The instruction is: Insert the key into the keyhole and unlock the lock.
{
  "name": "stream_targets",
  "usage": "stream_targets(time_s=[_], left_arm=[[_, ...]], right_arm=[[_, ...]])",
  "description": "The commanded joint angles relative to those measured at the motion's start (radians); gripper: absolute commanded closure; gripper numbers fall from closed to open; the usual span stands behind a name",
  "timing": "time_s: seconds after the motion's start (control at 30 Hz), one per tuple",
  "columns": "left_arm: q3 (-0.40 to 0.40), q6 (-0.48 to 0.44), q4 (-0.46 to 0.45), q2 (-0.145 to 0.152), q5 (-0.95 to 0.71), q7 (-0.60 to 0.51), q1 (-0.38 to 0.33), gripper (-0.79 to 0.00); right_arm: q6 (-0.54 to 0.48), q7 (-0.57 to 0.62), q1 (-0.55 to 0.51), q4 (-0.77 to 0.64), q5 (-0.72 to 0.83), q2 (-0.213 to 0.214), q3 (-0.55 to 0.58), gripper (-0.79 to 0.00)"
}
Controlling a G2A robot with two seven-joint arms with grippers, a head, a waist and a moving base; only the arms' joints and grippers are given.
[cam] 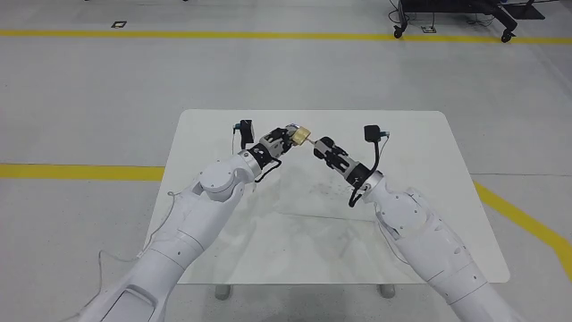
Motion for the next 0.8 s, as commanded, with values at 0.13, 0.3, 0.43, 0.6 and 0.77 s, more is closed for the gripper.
stream_targets(time_s=[0.13,0.3,0.43,0.6,0.77], left_arm=[[-0.003,0.004,-0.002,-0.006,0.024,0.007,0.005,0.0],[-0.01,0.002,-0.002,-0.011,0.036,0.007,0.008,0.0],[-0.018,0.011,-0.001,-0.015,0.023,-0.001,0.012,0.0],[-0.017,0.013,0.003,-0.022,0.031,0.001,0.013,0.0],[-0.019,0.004,0.007,-0.027,0.047,0.002,0.013,0.0]], right_arm=[[0.006,0.014,0.005,0.002,-0.008,-0.008,-0.008,0.0],[0.008,0.019,0.009,0.008,-0.011,-0.014,-0.011,0.0],[0.009,0.02,0.011,0.011,-0.014,-0.018,-0.01,0.0],[0.003,0.037,0.01,0.011,-0.009,-0.023,-0.013,0.0],[-0.02,0.099,0.018,0.026,0.049,-0.028,-0.016,0.0]])
